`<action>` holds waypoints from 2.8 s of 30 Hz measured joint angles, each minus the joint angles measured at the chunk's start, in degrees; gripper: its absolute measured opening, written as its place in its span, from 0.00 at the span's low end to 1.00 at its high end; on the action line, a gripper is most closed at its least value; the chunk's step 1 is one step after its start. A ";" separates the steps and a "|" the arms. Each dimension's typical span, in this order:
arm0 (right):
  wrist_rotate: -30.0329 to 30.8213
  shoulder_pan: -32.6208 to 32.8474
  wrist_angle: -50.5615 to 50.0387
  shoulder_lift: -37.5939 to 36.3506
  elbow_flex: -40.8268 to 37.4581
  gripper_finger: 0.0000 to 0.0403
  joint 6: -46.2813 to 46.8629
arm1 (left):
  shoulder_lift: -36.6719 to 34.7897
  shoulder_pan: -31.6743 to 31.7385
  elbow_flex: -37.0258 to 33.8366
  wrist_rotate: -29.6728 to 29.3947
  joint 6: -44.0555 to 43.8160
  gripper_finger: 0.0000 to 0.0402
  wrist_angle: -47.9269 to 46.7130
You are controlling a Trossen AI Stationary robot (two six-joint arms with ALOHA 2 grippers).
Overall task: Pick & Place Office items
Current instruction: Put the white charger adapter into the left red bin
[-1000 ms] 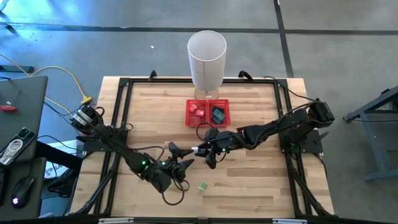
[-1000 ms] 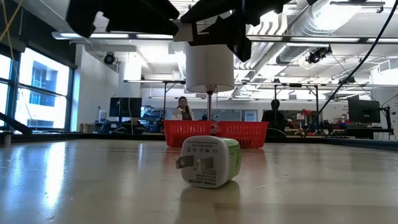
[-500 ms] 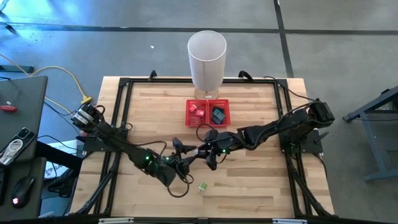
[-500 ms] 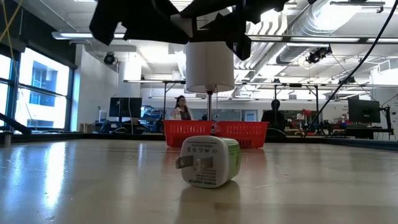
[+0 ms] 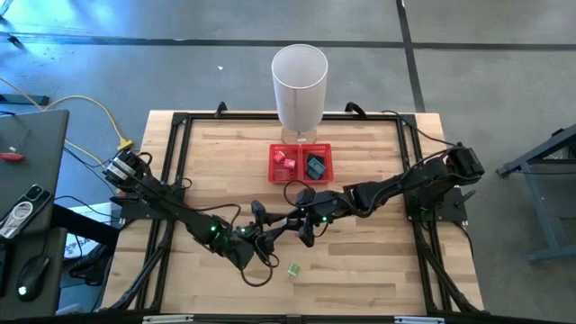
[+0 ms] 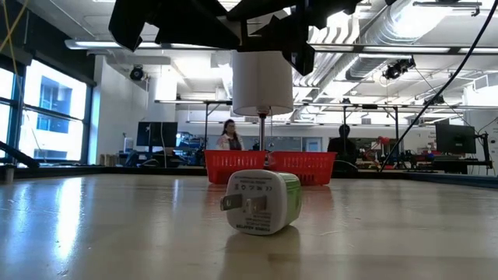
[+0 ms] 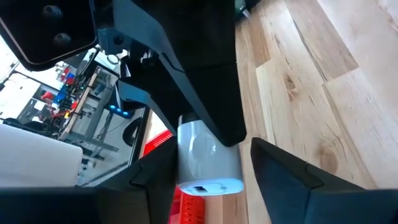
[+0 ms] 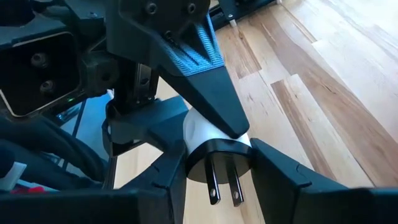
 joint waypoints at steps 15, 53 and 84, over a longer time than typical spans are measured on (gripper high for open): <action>-1.92 -0.02 -1.40 0.04 0.00 0.40 -1.38 | 0.04 -0.30 0.00 0.87 -0.06 0.32 -0.01; 7.52 2.56 -24.69 0.02 -0.04 0.57 10.80 | -4.88 24.87 0.03 24.29 -22.49 0.32 -22.04; 15.01 8.37 -25.37 0.02 -0.04 0.57 11.14 | 3.02 45.05 -11.39 39.37 -26.78 0.32 16.11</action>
